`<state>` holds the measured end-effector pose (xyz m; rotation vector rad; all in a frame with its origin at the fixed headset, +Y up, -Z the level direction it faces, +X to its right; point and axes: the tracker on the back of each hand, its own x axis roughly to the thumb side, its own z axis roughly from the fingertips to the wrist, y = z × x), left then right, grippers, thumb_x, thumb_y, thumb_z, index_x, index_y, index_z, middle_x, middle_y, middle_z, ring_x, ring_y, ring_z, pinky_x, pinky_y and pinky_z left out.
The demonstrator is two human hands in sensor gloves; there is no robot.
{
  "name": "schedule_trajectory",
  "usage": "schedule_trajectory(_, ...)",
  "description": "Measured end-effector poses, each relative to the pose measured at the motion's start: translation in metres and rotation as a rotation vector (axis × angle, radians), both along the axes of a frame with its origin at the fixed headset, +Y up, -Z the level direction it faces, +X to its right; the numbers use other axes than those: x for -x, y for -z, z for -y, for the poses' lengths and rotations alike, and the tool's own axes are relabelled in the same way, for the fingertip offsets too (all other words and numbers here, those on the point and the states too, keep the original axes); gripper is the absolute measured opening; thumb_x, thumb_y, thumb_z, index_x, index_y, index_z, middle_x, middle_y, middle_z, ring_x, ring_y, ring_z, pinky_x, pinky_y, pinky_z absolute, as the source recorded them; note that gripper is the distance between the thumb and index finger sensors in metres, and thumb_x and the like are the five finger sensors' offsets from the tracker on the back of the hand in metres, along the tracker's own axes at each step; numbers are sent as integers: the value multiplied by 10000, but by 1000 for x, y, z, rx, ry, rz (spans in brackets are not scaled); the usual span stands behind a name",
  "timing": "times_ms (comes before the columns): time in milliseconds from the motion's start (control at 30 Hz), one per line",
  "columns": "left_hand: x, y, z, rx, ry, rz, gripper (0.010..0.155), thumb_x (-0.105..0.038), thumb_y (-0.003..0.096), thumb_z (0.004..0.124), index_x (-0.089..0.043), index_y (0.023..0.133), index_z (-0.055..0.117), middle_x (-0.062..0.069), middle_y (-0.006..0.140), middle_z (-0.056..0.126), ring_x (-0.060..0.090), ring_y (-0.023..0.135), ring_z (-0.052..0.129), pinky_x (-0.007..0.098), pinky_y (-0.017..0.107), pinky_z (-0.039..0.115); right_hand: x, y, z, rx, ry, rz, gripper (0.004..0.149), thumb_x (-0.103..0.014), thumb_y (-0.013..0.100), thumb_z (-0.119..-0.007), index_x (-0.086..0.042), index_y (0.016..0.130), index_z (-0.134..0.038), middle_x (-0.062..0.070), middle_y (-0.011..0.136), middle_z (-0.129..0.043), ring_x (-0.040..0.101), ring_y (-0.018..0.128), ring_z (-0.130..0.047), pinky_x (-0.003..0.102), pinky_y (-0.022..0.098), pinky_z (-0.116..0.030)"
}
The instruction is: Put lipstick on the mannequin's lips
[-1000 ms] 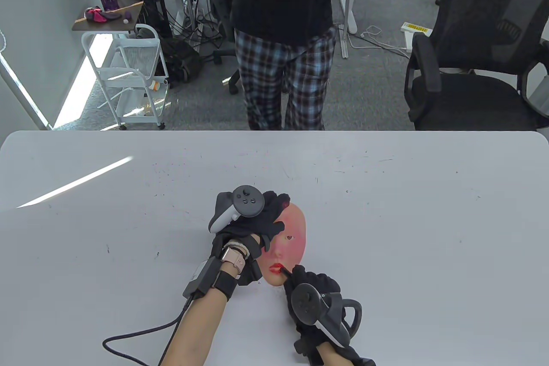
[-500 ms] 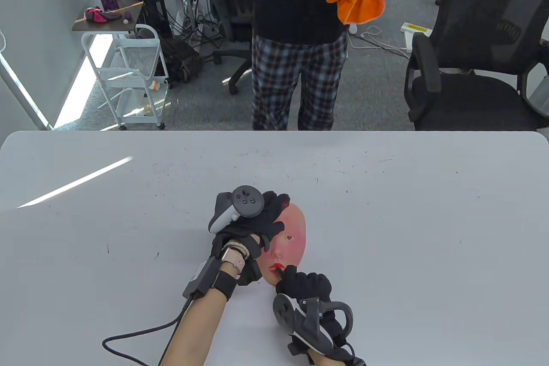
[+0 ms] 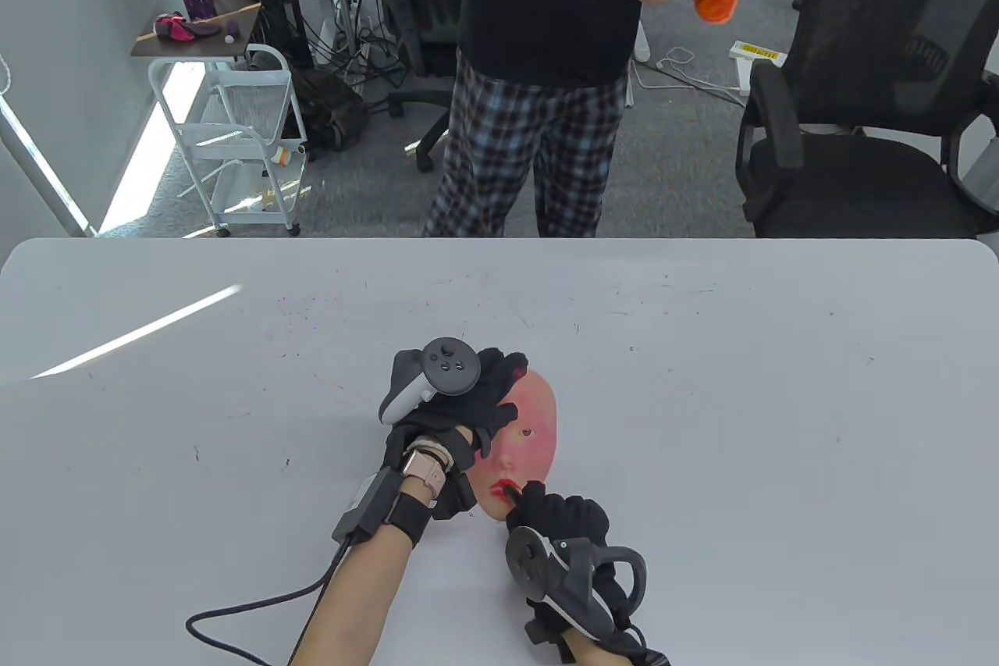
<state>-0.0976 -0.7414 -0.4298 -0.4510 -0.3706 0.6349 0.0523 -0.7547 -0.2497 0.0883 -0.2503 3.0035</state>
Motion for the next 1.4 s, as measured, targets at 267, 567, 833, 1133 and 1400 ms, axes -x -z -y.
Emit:
schedule_trajectory(267, 0, 0, 0, 2, 1, -2, 720, -389, 546, 710, -446, 1147, 316, -8, 1223, 157, 297, 1099, 124, 575, 810, 222, -14, 3, 2, 74, 152, 2, 526, -455, 436, -752, -112, 824, -849, -32, 368, -909, 202, 372, -902, 525, 539, -723)
schedule_trajectory(567, 0, 0, 0, 0, 1, -2, 720, -392, 546, 708, -448, 1146, 314, -11, 1222, 156, 296, 1099, 124, 574, 810, 223, -16, 5, 7, 101, 100, 44, 524, -449, 435, -758, -106, 820, -853, -28, 367, -909, 206, 371, -901, 530, 538, -721)
schedule_trajectory(833, 0, 0, 1, -1, 2, -2, 720, -393, 546, 707, -449, 1146, 312, -13, 1222, 154, 296, 1099, 123, 574, 811, 221, -18, 7, 9, 93, 151, 45, 526, -447, 442, -747, -112, 839, -836, -25, 392, -909, 211, 393, -899, 534, 549, -711)
schedule_trajectory(1133, 0, 0, 1, 0, 2, -4, 718, -393, 546, 705, -448, 1145, 312, -11, 1222, 152, 296, 1100, 121, 573, 812, 220, -21, 5, 9, 99, 167, 15, 525, -450, 437, -752, -111, 828, -844, -28, 378, -909, 205, 381, -900, 527, 545, -718)
schedule_trajectory(1400, 0, 0, 1, 2, 3, -1, 717, -393, 547, 705, -449, 1145, 313, -14, 1222, 153, 297, 1099, 121, 573, 811, 221, 0, 2, 7, 48, 97, -62, 526, -459, 439, -750, -125, 836, -836, -35, 388, -906, 200, 393, -897, 523, 556, -713)
